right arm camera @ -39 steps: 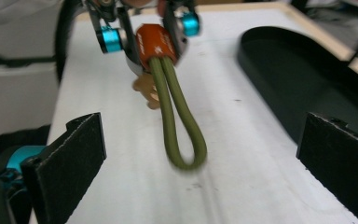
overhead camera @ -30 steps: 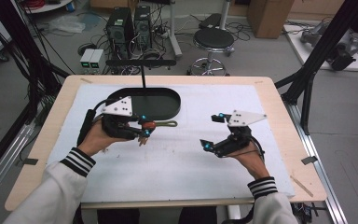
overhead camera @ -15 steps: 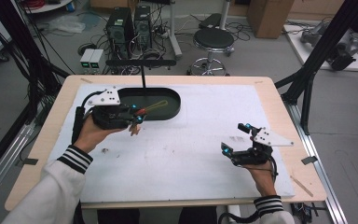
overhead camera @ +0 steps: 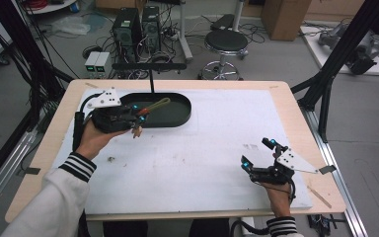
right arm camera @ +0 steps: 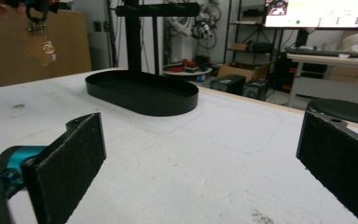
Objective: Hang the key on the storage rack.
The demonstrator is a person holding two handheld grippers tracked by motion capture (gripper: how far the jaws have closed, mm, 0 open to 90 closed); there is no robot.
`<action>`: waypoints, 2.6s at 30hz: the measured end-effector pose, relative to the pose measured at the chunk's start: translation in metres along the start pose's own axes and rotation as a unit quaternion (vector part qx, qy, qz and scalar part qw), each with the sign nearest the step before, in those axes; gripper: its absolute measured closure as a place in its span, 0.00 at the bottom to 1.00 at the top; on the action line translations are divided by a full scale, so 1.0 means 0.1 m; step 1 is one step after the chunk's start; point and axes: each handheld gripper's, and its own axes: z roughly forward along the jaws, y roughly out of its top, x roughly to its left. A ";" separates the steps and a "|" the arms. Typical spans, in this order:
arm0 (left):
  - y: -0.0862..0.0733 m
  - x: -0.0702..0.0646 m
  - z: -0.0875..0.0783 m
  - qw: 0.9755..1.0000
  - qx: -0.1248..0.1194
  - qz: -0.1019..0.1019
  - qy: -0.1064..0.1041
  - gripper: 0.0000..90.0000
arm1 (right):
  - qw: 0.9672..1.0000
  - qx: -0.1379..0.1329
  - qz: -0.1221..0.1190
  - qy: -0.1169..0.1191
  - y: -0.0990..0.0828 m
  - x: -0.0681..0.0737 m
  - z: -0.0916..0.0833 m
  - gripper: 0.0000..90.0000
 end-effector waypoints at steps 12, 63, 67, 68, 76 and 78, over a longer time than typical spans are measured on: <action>-0.04 0.20 -0.09 0.996 -0.029 -0.042 0.077 0.81 | 0.999 -0.021 0.000 -0.035 -0.14 0.00 -0.07 0.00; -0.03 0.76 0.24 0.972 -0.023 -0.084 0.217 0.81 | 0.999 -0.023 0.012 -0.044 -0.24 -0.03 -0.04 0.00; -0.06 0.77 0.28 0.972 -0.015 -0.081 0.222 0.80 | 0.999 -0.023 0.016 -0.043 -0.24 -0.03 -0.05 0.00; -0.06 0.77 0.29 0.971 -0.014 -0.081 0.223 0.80 | 0.999 -0.024 0.015 -0.043 -0.24 -0.03 -0.04 0.00; -0.08 0.77 0.36 0.968 -0.003 -0.077 0.238 0.80 | 0.999 -0.025 0.012 -0.042 -0.24 -0.03 -0.04 0.00; -0.08 0.77 0.37 0.967 -0.001 -0.077 0.243 0.80 | 0.999 -0.025 0.012 -0.042 -0.24 -0.03 -0.04 0.00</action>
